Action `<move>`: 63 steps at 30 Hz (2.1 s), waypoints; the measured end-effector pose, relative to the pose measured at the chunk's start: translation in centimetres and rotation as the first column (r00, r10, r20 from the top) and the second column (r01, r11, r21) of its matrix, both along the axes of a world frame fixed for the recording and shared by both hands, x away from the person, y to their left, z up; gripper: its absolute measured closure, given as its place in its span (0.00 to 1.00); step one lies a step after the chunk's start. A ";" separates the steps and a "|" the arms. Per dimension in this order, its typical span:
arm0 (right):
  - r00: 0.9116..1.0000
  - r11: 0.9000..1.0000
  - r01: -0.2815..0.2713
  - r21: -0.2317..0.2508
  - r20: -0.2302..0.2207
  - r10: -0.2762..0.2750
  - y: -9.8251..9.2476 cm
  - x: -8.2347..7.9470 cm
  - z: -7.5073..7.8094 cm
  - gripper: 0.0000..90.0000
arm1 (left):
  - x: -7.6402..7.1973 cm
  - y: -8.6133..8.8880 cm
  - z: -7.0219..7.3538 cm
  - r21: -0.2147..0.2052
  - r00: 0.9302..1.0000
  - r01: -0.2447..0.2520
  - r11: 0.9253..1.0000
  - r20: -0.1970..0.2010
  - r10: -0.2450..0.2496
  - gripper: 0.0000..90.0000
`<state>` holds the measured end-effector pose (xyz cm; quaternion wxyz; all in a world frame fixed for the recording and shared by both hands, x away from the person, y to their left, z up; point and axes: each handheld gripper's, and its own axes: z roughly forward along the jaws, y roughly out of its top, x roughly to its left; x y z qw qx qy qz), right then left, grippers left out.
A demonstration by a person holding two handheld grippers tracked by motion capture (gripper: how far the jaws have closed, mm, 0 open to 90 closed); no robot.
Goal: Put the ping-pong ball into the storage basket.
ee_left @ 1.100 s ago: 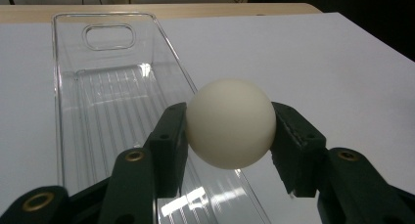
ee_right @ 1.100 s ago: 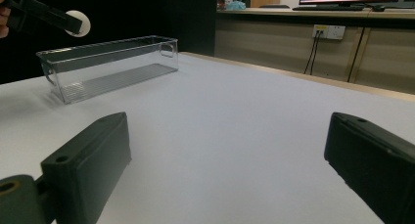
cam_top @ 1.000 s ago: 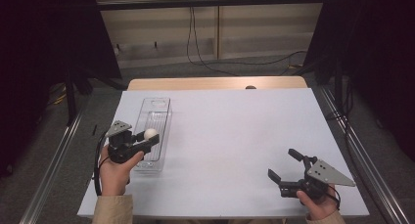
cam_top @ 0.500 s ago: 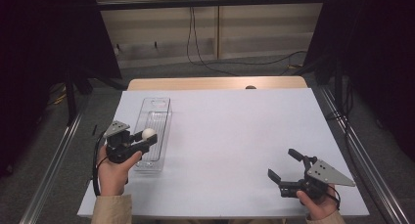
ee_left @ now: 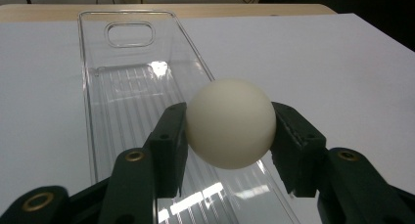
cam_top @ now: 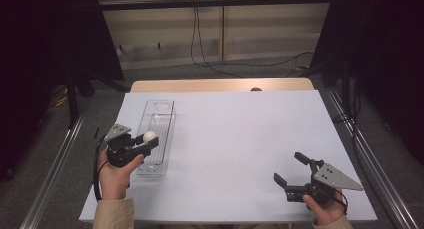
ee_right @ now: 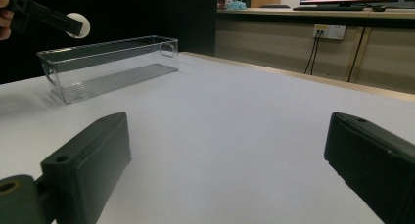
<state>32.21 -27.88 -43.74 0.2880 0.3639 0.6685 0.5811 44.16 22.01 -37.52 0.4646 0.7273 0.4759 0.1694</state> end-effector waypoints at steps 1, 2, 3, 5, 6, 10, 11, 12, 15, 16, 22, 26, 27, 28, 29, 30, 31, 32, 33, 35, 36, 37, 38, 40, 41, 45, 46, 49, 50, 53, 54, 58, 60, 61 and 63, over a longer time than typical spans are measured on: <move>1.000 1.000 0.001 0.000 0.000 -0.001 0.0 0.0 0.0 0.03 | 0.0 0.0 0.0 0.003 1.000 -0.002 1.000 -0.001 0.002 0.57; 1.000 1.000 0.000 0.000 0.000 0.000 0.0 0.0 0.0 0.03 | 0.0 0.0 -0.1 0.006 1.000 -0.007 1.000 -0.001 0.007 0.57; 1.000 1.000 -0.001 0.000 0.001 0.001 0.0 0.0 0.0 0.03 | 0.0 0.0 -0.1 0.003 1.000 -0.007 1.000 0.000 0.007 0.57; 1.000 1.000 -0.001 0.005 0.000 0.001 0.0 0.0 0.0 0.03 | 0.1 0.1 -0.2 0.003 1.000 -0.008 1.000 0.002 0.008 0.57; 1.000 1.000 -0.001 0.000 0.001 0.001 0.0 0.0 0.0 0.03 | 0.1 0.0 -0.2 0.003 1.000 -0.011 1.000 0.003 0.011 0.57; 1.000 1.000 -0.001 0.000 0.002 0.001 0.0 0.0 0.0 0.03 | 0.1 0.0 -0.3 0.007 1.000 -0.011 1.000 0.002 0.011 0.57; 1.000 1.000 -0.002 -0.001 0.002 0.002 0.0 0.0 0.0 0.03 | 0.1 0.1 -0.3 0.009 1.000 -0.011 1.000 0.001 0.011 0.57; 1.000 1.000 -0.002 0.000 0.002 0.002 0.0 0.0 0.0 0.03 | 0.1 0.1 -0.3 0.009 1.000 -0.014 1.000 0.001 0.014 0.57; 1.000 1.000 0.000 0.000 0.000 0.000 0.0 0.0 0.0 0.03 | 0.2 0.1 -0.5 0.010 1.000 -0.016 1.000 0.000 0.016 0.57; 1.000 1.000 -0.001 -0.001 0.000 0.001 0.0 0.0 0.0 0.03 | 0.2 0.1 -0.5 0.010 1.000 -0.018 1.000 -0.002 0.018 0.57; 1.000 1.000 0.002 0.007 -0.002 -0.002 0.1 0.0 0.0 0.03 | 0.3 0.2 -0.7 0.022 1.000 -0.016 1.000 -0.004 0.016 0.57; 1.000 1.000 -0.001 0.001 0.000 0.001 0.0 0.0 0.0 0.03 | 0.4 0.2 -0.9 0.019 1.000 -0.024 1.000 -0.006 0.024 0.57; 1.000 1.000 0.000 0.000 0.000 0.000 0.0 0.0 0.0 0.03 | 0.4 0.2 -0.9 0.020 1.000 -0.024 1.000 -0.007 0.025 0.57; 1.000 1.000 0.000 0.001 -0.001 0.000 0.0 0.0 0.0 0.03 | 0.4 0.2 -1.0 0.023 1.000 -0.024 0.999 -0.007 0.025 0.57; 1.000 1.000 -0.001 0.001 0.000 0.001 0.0 0.0 0.0 0.03 | 0.4 0.1 -1.0 0.020 1.000 -0.027 0.999 -0.007 0.028 0.57; 1.000 1.000 -0.001 0.000 0.001 0.001 0.0 0.0 0.0 0.03 | 0.4 0.1 -1.0 0.021 1.000 -0.027 0.999 -0.006 0.027 0.57; 1.000 1.000 -0.001 0.000 0.002 0.001 0.0 0.0 0.0 0.03 | 0.4 0.1 -1.0 0.021 1.000 -0.027 0.999 -0.007 0.027 0.57; 1.000 1.000 -0.001 0.000 0.002 0.001 0.0 0.0 0.0 0.03 | 0.4 0.1 -1.0 0.019 1.000 -0.027 0.999 -0.007 0.027 0.57; 1.000 1.000 0.000 0.000 0.000 0.000 0.0 0.0 0.0 0.03 | 0.4 0.1 -1.0 0.020 1.000 -0.027 0.999 -0.007 0.027 0.57; 1.000 1.000 0.000 -0.001 0.001 0.000 0.0 0.0 0.0 0.03 | 0.4 0.1 -1.1 0.026 1.000 -0.024 0.999 -0.009 0.024 0.57; 1.000 1.000 0.008 0.009 -0.001 -0.008 0.0 0.0 0.0 0.03 | 0.4 0.1 -1.1 0.027 1.000 -0.028 0.999 -0.010 0.028 0.57; 1.000 1.000 0.007 0.009 -0.001 -0.007 0.0 0.0 0.0 0.03 | 0.5 0.1 -1.1 0.024 1.000 -0.027 0.999 -0.011 0.027 0.57; 1.000 1.000 0.000 -0.001 0.001 0.000 0.0 0.0 0.0 0.03 | 0.5 0.1 -1.2 0.023 1.000 -0.028 0.999 -0.010 0.028 0.57; 1.000 1.000 -0.001 0.000 0.002 0.001 0.0 0.0 0.0 0.03 | 0.5 0.0 -1.2 0.021 0.999 -0.029 0.999 -0.012 0.030 0.57; 1.000 1.000 0.001 0.003 0.002 -0.001 0.0 0.0 0.0 0.03 | 0.5 0.0 -1.2 0.024 0.999 -0.030 0.999 -0.012 0.030 0.57; 1.000 1.000 0.002 0.000 0.002 -0.002 0.0 0.0 0.0 0.03 | 0.5 0.1 -1.4 0.030 1.000 -0.027 0.999 -0.015 0.028 0.57; 1.000 1.000 -0.001 0.004 0.002 0.001 0.0 0.0 0.0 0.03 | 0.6 0.1 -1.4 0.034 1.000 -0.025 0.999 -0.018 0.025 0.57; 1.000 1.000 0.000 0.005 0.003 0.000 0.0 0.0 0.0 0.03 | 0.6 0.0 -1.5 0.026 0.999 -0.034 0.999 -0.018 0.035 0.57; 1.000 1.000 0.000 0.005 0.003 0.000 0.0 0.0 0.0 0.03 | 0.6 0.1 -1.5 0.036 0.999 -0.030 0.999 -0.020 0.030 0.57; 1.000 1.000 0.000 0.005 0.000 0.000 0.0 0.0 0.0 0.03 | 0.7 0.1 -1.7 0.032 0.999 -0.032 0.999 -0.019 0.033 0.57; 1.000 1.000 0.000 0.006 -0.001 0.000 0.0 0.0 0.0 0.03 | 0.7 0.1 -1.7 0.034 0.999 -0.033 0.999 -0.019 0.034 0.57; 1.000 1.000 -0.001 0.002 0.000 0.001 0.0 0.0 0.0 0.03 | 0.7 0.0 -1.8 0.038 0.999 -0.038 0.999 -0.021 0.039 0.57; 1.000 1.000 -0.003 0.002 0.000 0.003 0.0 0.0 0.0 0.03 | 0.7 0.0 -1.9 0.042 0.999 -0.040 0.998 -0.020 0.041 0.57; 1.000 1.000 -0.002 0.004 0.000 0.002 0.0 0.0 0.0 0.03 | 0.7 0.0 -1.9 0.043 0.999 -0.040 0.998 -0.019 0.041 0.57; 1.000 1.000 -0.002 0.005 0.000 0.002 0.0 0.0 0.0 0.03 | 0.7 0.0 -1.9 0.046 0.999 -0.040 0.998 -0.020 0.041 0.57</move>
